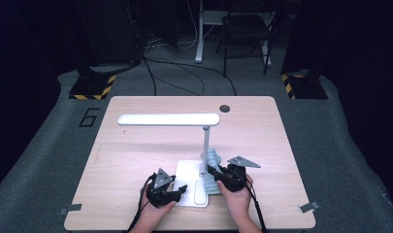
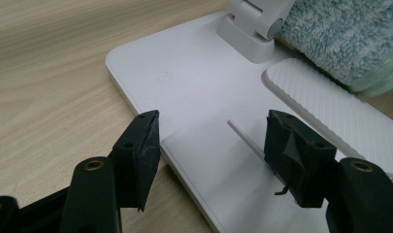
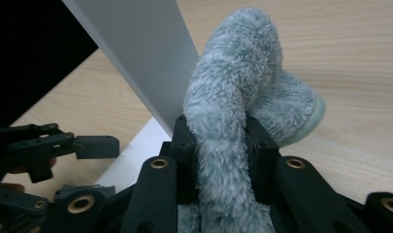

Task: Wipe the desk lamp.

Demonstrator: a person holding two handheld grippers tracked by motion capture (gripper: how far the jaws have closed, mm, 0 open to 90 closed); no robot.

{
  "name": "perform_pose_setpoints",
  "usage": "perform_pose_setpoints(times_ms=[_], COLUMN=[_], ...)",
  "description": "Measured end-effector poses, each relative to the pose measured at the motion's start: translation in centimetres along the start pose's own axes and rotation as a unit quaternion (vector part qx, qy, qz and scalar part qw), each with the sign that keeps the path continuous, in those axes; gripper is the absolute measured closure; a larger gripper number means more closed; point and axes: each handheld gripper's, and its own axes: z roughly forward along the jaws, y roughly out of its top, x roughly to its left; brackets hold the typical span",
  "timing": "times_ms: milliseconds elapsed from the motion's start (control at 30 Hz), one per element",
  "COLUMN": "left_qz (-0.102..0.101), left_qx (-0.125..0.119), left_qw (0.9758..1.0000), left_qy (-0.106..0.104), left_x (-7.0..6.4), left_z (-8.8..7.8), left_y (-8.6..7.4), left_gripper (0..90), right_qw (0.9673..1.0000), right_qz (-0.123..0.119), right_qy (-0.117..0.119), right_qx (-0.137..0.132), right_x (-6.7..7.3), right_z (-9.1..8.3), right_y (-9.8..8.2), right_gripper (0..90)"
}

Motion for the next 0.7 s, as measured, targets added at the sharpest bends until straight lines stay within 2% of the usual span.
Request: perform_pose_setpoints(times_ms=[167,433,533,633,700], left_qz=[0.000,-0.003,-0.003,-0.001,-0.001], left_qx=[0.000,-0.002,-0.004,-0.002,-0.002], left_qw=[1.0000,1.0000,1.0000,1.0000,1.0000], left_qy=[0.000,0.000,0.000,0.000,-0.001], left_x=[0.0,0.0,0.0,0.0,0.0], left_z=[0.0,0.0,0.0,0.0,0.0], left_y=[0.0,0.0,0.0,0.0,0.0], left_gripper=[38.1,38.1,38.1,38.1,38.1], right_qw=[0.9999,0.9995,0.9991,0.9991,0.9986], right_qz=[-0.006,0.004,-0.005,-0.007,-0.023], right_qy=[0.012,0.026,0.032,0.030,0.031], right_qx=[-0.006,-0.015,-0.029,-0.030,-0.036], right_x=[-0.2,0.2,0.8,1.1,1.5], right_z=[-0.2,-1.1,-1.9,-2.3,-2.7], right_y=[0.0,1.0,2.2,2.7,3.6], right_gripper=[71.4,71.4,71.4,71.3,71.3])
